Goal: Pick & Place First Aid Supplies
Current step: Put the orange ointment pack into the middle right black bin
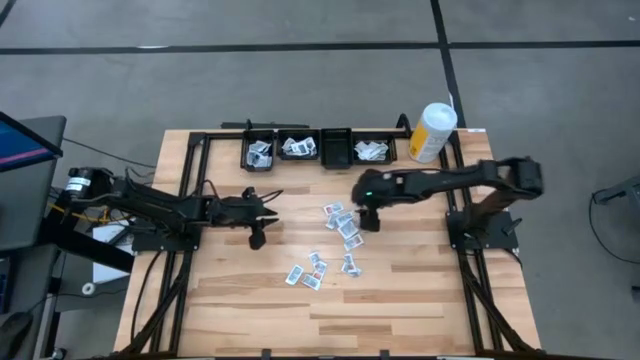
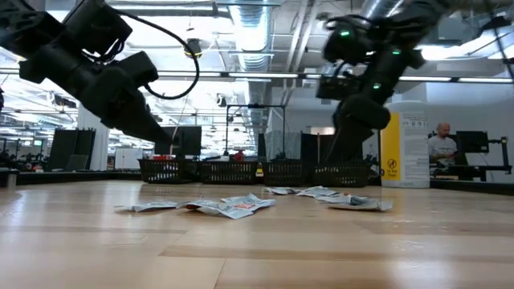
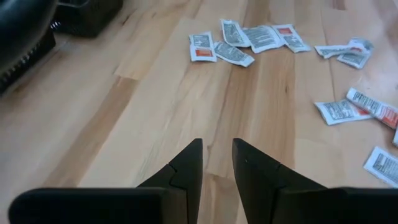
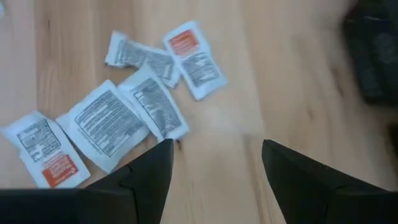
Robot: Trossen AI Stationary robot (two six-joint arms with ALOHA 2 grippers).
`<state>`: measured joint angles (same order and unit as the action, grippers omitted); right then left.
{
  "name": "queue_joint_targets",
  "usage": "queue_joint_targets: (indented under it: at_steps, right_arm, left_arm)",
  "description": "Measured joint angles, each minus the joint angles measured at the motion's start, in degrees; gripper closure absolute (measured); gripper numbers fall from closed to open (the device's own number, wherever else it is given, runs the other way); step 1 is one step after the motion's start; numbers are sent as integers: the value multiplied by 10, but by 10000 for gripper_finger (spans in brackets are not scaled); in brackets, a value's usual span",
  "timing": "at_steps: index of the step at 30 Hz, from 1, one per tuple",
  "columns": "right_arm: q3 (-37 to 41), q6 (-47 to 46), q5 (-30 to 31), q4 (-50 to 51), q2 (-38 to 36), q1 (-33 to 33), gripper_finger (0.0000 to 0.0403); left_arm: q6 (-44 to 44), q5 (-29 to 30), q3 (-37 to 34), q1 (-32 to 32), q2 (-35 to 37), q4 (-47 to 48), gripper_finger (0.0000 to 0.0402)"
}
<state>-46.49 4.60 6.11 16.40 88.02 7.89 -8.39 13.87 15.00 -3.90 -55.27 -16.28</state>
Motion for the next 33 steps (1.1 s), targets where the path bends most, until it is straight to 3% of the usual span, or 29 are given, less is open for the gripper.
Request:
queue_joint_targets:
  at_steps: [7, 15, 33]
  right_arm:
    - [153, -109, 0, -219, -112, 15, 163]
    - [196, -132, -2, -398, -93, -4, 163]
    - [194, -116, -7, -426, 44, 1, 163]
  left_arm:
    - [50, 0, -23, 1, 1, -59, 314]
    - [49, 0, -39, 1, 1, -85, 314]
    - [42, 0, -57, 1, 0, -112, 314]
